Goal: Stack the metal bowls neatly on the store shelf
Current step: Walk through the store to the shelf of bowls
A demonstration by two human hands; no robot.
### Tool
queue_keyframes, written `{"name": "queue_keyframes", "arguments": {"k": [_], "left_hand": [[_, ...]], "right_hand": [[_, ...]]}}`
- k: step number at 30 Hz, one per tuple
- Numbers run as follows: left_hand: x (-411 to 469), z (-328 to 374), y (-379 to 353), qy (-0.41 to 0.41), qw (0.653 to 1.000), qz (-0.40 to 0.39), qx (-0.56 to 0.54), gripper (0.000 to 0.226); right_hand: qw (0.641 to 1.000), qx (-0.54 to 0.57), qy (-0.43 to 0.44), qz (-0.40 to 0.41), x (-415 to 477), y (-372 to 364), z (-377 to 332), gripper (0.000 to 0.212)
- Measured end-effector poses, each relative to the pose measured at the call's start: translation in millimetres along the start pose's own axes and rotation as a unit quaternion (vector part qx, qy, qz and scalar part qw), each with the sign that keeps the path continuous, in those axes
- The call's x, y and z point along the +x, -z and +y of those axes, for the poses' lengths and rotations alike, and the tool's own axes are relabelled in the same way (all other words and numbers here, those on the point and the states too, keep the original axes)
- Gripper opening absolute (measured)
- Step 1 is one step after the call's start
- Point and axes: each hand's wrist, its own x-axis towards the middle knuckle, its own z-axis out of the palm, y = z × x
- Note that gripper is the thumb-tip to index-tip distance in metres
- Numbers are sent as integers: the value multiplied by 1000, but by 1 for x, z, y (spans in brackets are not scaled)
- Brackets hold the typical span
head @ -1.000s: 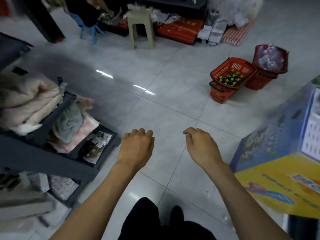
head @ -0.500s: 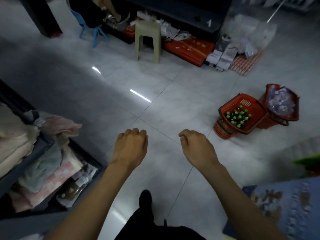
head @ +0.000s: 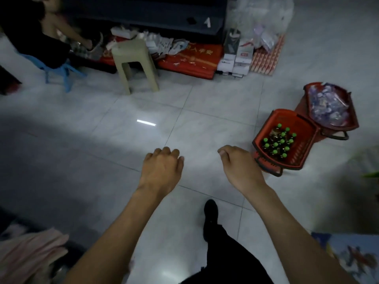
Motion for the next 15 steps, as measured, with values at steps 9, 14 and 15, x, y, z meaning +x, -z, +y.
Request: {"name": "queue_keyframes", "arguments": {"k": [9, 14, 15], "left_hand": [[201, -36, 36, 43, 999, 17, 25, 34], [276, -86, 35, 103, 994, 30, 16, 28], [293, -98, 33, 116, 993, 30, 12, 27]], "right_hand": [[1000, -1, 18, -22, 220, 46, -26, 29], [997, -29, 55, -44, 324, 40, -68, 28], [996, -35, 63, -53, 347, 35, -76, 27]]}}
